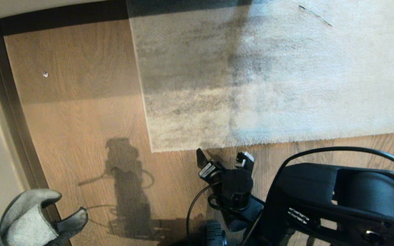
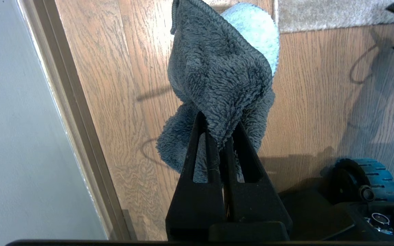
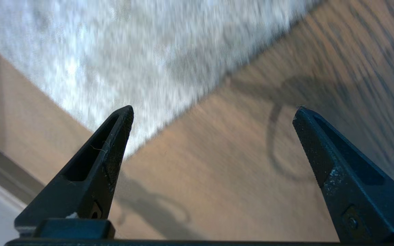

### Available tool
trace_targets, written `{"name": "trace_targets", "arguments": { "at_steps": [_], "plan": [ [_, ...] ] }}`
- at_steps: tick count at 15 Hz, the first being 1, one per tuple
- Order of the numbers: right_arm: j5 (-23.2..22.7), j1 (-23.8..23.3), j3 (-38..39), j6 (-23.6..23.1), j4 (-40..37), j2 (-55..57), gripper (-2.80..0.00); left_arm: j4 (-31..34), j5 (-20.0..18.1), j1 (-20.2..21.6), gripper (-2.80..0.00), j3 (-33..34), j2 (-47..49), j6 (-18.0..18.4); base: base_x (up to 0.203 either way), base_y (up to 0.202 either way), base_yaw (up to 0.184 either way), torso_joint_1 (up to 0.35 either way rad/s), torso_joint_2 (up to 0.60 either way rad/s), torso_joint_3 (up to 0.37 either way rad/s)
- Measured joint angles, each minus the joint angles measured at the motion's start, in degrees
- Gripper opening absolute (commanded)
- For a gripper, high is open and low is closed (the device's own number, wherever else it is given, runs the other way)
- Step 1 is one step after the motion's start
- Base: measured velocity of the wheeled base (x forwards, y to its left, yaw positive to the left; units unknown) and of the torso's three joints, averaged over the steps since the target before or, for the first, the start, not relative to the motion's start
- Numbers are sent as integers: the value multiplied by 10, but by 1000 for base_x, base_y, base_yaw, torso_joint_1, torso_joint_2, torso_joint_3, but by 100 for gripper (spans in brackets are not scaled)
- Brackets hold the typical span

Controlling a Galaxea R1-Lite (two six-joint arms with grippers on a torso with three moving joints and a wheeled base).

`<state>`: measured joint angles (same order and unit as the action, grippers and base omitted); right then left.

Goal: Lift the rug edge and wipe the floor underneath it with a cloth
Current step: Lift up the carpet

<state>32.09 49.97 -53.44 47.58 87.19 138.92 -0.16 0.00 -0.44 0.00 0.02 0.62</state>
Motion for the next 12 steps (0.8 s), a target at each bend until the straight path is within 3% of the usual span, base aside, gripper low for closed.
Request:
{"name": "trace_targets", "arguments": {
  "at_steps": [12],
  "plan": [
    [-1, -12, -135, -48, -1, 36, 0, 0, 0, 0, -280, 0, 0, 0, 0, 0, 0, 0, 0, 0]
  ]
}}
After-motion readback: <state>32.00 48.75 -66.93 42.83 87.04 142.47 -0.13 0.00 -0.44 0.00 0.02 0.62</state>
